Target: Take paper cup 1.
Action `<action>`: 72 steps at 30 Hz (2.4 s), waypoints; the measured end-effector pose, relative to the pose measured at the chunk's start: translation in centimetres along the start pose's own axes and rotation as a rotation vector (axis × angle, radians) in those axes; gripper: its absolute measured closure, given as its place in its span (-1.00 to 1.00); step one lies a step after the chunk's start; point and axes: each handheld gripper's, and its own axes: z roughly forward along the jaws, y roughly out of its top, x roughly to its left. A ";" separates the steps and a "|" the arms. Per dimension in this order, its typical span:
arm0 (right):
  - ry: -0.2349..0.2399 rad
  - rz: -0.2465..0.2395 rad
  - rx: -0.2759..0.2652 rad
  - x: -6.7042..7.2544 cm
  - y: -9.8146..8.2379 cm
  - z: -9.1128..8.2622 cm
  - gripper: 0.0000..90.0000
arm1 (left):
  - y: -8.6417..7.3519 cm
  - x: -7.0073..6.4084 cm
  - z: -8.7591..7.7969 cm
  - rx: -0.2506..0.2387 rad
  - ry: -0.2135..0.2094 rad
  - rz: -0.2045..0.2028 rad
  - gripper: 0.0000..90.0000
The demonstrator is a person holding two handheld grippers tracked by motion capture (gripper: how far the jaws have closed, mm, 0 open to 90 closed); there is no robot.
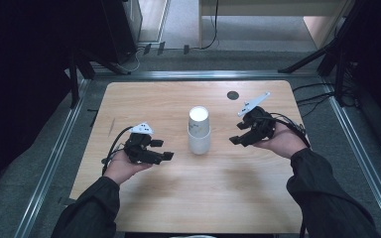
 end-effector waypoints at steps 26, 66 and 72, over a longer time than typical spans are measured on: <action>0.015 -0.142 0.130 -1.0 7.5 -2.1 -0.29 | 0.0 0.1 0.0 0.001 -0.002 0.001 -0.37; 0.090 -0.282 0.287 1.9 14.7 2.8 -0.51 | 0.0 0.3 -0.5 -0.028 -0.009 -0.005 -0.36; 0.109 -0.284 0.303 2.1 15.1 3.9 -0.48 | 0.0 0.3 -0.6 -0.034 -0.009 -0.006 -0.36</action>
